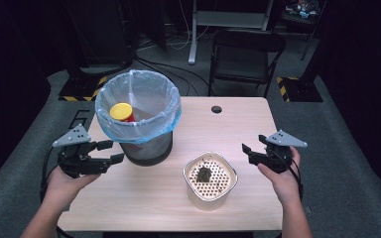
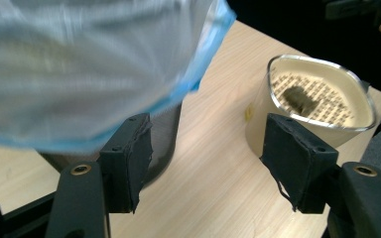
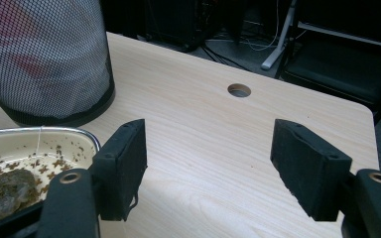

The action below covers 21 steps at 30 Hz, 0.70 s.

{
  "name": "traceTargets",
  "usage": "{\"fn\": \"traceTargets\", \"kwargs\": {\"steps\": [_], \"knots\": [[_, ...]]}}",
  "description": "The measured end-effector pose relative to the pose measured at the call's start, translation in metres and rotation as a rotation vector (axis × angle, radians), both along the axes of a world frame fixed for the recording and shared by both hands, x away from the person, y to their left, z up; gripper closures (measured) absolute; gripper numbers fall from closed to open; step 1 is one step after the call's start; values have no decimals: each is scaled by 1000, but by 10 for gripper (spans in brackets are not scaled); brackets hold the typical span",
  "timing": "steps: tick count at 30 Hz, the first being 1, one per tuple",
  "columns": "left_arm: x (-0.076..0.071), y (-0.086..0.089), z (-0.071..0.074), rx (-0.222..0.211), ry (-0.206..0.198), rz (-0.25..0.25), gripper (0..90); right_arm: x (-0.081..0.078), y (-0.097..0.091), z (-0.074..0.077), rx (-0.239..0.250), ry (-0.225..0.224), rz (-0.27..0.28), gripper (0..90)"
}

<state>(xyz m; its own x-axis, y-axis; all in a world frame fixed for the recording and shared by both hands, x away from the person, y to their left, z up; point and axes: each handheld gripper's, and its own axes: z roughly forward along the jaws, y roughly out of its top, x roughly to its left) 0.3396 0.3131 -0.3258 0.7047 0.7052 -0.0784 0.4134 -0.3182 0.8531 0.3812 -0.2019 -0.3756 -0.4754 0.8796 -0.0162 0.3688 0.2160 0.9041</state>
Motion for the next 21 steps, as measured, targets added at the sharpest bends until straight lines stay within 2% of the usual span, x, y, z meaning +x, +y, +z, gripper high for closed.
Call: {"fn": "traceTargets", "kwargs": {"steps": [3, 4, 6, 7, 8, 9, 11, 13, 14, 16, 21], "knots": [[1, 6, -24, -25, 22, 31, 350, 1, -1, -1, -10, -4, 1, 299], [1, 9, -38, -41, 36, 49, 347, 1, -1, -2, -17, -4, -3, 299], [0, 13, -51, -49, 38, 69, 341, 1, -1, -4, -22, 3, -3, 299], [0, 13, -51, -49, 38, 69, 336, 2, -1, -5, -25, 1, -1, 299], [0, 16, -62, -57, 39, 95, 335, 2, -1, -5, -27, 5, -4, 299], [0, 16, -62, -57, 39, 95, 335, 2, -1, -5, -27, 5, -4, 299], [3, 24, -77, -59, 34, 127, 335, 3, -1, -8, -34, 8, -10, 299], [3, 26, -82, -61, 33, 140, 335, 4, -1, -8, -38, 6, -10, 299], [5, 30, -92, -56, 23, 165, 334, 4, -2, -9, -40, 8, -14, 299], [6, 32, -97, -53, 23, 175, 328, 4, -2, -10, -47, 4, -18, 299], [11, 39, -124, -63, 47, 210, 315, 4, -4, -11, -57, 3, -24, 299]]}}
